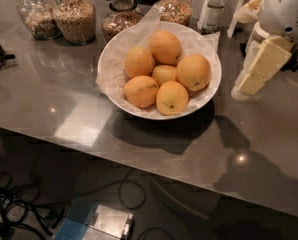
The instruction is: Pick orange from white bowl
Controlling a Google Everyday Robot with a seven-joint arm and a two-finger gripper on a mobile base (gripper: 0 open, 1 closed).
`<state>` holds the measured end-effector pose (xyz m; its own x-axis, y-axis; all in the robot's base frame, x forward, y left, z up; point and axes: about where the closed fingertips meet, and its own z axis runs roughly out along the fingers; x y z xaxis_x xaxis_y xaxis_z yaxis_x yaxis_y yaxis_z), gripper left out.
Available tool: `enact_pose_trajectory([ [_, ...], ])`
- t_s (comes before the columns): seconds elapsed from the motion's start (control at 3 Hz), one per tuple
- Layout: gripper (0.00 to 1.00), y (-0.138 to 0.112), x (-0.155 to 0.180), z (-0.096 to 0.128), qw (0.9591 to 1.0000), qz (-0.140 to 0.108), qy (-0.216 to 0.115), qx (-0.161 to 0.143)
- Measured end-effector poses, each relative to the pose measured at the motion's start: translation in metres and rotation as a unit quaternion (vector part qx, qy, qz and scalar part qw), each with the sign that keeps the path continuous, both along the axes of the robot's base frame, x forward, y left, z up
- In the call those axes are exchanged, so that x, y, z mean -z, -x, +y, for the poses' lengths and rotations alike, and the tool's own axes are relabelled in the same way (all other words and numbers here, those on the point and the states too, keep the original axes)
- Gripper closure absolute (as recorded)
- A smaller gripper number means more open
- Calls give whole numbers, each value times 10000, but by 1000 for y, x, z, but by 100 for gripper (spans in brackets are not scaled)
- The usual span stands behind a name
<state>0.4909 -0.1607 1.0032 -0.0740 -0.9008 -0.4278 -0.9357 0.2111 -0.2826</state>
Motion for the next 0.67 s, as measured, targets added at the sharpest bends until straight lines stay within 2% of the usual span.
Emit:
enact_pose_trajectory([
  [0.33,0,-26,-17,34,9991,-79,-354,-223],
  [0.67,0,-51,-20,62,9983,-27,-509,-291],
])
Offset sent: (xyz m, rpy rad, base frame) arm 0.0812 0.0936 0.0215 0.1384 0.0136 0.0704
